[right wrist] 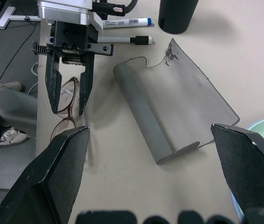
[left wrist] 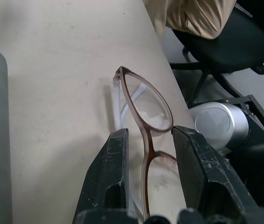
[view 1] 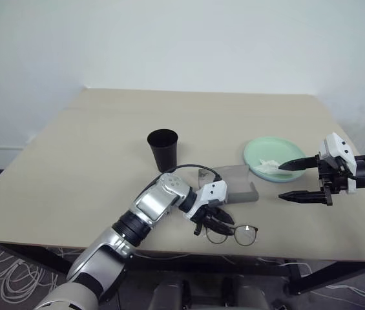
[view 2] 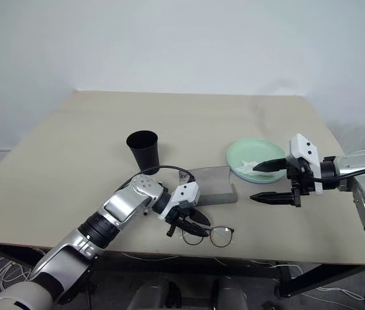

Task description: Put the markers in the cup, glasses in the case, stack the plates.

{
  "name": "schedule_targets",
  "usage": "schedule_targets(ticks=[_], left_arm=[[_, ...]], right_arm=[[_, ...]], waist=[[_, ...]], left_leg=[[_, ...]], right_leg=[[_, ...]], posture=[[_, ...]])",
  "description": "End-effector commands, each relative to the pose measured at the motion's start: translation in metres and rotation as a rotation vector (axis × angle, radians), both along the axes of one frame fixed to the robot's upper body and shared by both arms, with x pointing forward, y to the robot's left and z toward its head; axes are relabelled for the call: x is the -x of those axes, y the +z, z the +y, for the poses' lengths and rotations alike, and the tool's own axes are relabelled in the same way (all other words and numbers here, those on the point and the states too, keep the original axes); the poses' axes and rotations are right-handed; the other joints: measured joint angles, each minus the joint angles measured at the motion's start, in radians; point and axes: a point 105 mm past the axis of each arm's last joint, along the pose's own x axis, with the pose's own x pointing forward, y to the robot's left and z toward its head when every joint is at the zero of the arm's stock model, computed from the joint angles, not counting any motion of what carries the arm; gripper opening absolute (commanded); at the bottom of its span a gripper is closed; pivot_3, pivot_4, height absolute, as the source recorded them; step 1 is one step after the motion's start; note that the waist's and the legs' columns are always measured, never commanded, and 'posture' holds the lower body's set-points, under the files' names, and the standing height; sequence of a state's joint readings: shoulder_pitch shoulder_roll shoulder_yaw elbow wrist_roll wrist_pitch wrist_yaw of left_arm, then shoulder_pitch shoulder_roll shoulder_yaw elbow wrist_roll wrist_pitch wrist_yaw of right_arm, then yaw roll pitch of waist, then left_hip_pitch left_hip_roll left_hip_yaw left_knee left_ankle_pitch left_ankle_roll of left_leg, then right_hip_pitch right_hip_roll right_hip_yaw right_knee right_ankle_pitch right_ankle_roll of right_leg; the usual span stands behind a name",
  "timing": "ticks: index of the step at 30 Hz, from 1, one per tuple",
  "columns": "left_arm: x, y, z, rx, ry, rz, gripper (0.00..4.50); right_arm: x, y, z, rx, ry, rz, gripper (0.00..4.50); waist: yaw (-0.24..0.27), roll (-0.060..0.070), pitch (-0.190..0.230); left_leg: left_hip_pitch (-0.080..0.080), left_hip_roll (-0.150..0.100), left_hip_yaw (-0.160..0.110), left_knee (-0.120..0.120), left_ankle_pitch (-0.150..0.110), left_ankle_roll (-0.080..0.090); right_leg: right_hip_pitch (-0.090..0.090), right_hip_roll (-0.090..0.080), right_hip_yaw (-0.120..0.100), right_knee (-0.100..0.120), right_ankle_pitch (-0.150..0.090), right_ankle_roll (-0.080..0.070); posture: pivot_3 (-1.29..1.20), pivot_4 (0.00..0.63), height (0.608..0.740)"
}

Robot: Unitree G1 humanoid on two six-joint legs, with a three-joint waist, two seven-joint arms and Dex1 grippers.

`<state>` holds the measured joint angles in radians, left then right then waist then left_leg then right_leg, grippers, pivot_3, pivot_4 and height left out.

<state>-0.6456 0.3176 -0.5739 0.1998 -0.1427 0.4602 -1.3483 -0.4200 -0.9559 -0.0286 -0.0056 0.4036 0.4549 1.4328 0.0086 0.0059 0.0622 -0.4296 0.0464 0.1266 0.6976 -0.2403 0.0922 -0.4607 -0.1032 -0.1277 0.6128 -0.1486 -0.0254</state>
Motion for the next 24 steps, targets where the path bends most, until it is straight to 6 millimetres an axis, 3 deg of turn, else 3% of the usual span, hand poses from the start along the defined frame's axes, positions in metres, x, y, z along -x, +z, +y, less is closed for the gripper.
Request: schedule_targets(ticks=[1, 9, 12, 13, 14, 15, 18, 24], left_arm=[[-0.003, 0.009, -0.005, 0.007, -0.028, -0.055, 1.47], [-0.007, 0.008, -0.004, 0.007, -0.012, -0.059, 1.47], [-0.006, 0.007, -0.004, 0.004, -0.009, -0.055, 0.84], [-0.006, 0.006, -0.003, 0.003, -0.007, -0.056, 0.84], [-0.007, 0.006, -0.003, 0.002, -0.005, -0.058, 0.40], [-0.008, 0.006, -0.003, 0.004, 0.001, -0.064, 0.26], [-0.011, 0.010, -0.005, 0.018, 0.017, -0.066, 0.26], [-0.021, 0.035, -0.004, 0.104, 0.057, -0.036, 0.26]], right_arm=[[0.000, 0.015, 0.000, -0.013, 0.003, -0.059, 4.50], [0.000, 0.014, 0.000, -0.011, -0.002, -0.060, 4.50], [-0.001, 0.015, -0.001, -0.009, -0.002, -0.063, 4.50], [-0.002, 0.015, -0.001, -0.009, -0.002, -0.065, 4.50], [-0.003, 0.016, -0.001, -0.010, -0.003, -0.068, 4.50], [-0.003, 0.016, 0.000, -0.010, -0.003, -0.069, 4.50], [-0.005, 0.016, 0.000, -0.011, -0.003, -0.072, 4.50], [-0.008, 0.016, 0.001, -0.009, -0.001, -0.077, 4.50]], waist=[[0.000, 0.000, 0.000], [0.000, 0.000, 0.000], [0.000, 0.000, 0.000], [0.000, 0.000, 0.000], [0.000, 0.000, 0.000], [0.000, 0.000, 0.000], [0.000, 0.000, 0.000], [0.000, 0.000, 0.000]], left_leg=[[0.000, 0.000, 0.000, 0.000, 0.000, 0.000], [0.000, 0.000, 0.000, 0.000, 0.000, 0.000], [0.000, 0.000, 0.000, 0.000, 0.000, 0.000], [0.000, 0.000, 0.000, 0.000, 0.000, 0.000], [0.000, 0.000, 0.000, 0.000, 0.000, 0.000], [0.000, 0.000, 0.000, 0.000, 0.000, 0.001], [0.000, 0.000, 0.000, 0.000, 0.000, 0.001], [0.000, 0.000, 0.000, 0.000, 0.000, 0.001]], right_leg=[[0.000, 0.000, 0.000, 0.000, 0.000, 0.000], [0.000, 0.000, 0.000, -0.001, 0.000, 0.000], [0.000, 0.000, 0.000, -0.001, 0.000, 0.000], [0.000, 0.000, 0.000, -0.001, 0.000, 0.000], [0.000, 0.000, 0.000, -0.001, 0.000, 0.000], [0.000, 0.000, 0.000, -0.001, 0.000, 0.000], [0.001, 0.000, 0.000, -0.001, 0.000, 0.000], [0.001, 0.000, 0.000, -0.002, 0.000, 0.000]], posture=[[0.00, 0.000, 0.727], [0.00, 0.000, 0.727], [0.00, 0.000, 0.727], [0.00, 0.000, 0.727], [0.00, 0.000, 0.727], [0.00, 0.000, 0.727], [0.00, 0.000, 0.727], [0.00, 0.000, 0.727]])
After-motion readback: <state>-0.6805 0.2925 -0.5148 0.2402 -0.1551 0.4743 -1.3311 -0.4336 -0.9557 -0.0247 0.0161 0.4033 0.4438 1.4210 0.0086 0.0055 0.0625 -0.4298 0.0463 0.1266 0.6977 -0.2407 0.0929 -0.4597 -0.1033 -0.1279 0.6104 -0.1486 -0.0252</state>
